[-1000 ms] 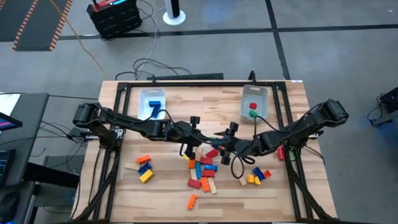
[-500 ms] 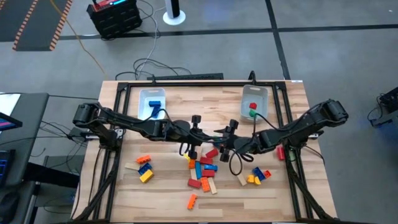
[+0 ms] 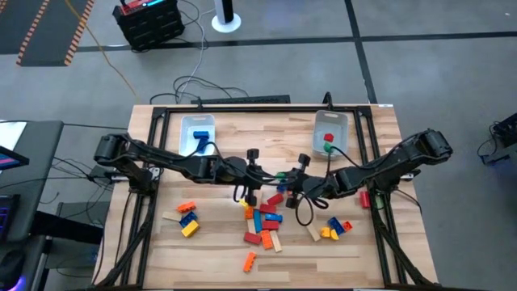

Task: Sort blocks by size
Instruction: Put the small green block into the gray bin

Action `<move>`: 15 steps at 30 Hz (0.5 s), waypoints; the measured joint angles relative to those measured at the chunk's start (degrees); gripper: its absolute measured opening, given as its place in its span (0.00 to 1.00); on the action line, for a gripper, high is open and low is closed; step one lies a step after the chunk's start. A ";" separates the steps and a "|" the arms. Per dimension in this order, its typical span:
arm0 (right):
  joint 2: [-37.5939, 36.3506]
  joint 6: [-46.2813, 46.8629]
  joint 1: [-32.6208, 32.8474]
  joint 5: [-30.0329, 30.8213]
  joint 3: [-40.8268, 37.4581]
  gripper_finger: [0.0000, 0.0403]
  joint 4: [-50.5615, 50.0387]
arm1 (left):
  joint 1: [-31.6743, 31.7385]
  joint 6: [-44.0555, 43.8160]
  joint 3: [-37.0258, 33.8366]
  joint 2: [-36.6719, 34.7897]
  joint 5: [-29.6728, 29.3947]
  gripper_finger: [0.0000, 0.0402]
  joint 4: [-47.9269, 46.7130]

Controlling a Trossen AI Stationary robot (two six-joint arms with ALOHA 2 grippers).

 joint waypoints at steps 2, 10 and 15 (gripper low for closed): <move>-0.03 0.46 0.02 0.00 0.02 0.15 -0.32 | -0.01 -0.19 0.01 -0.06 -1.96 0.20 -0.22; -4.15 10.97 -2.59 1.62 0.73 0.16 -19.89 | 0.00 -3.35 0.04 -1.13 -6.28 0.41 -11.68; -7.76 20.80 -10.88 3.43 0.74 0.15 -33.76 | 0.01 -6.50 -1.22 -0.98 -6.29 0.41 -13.44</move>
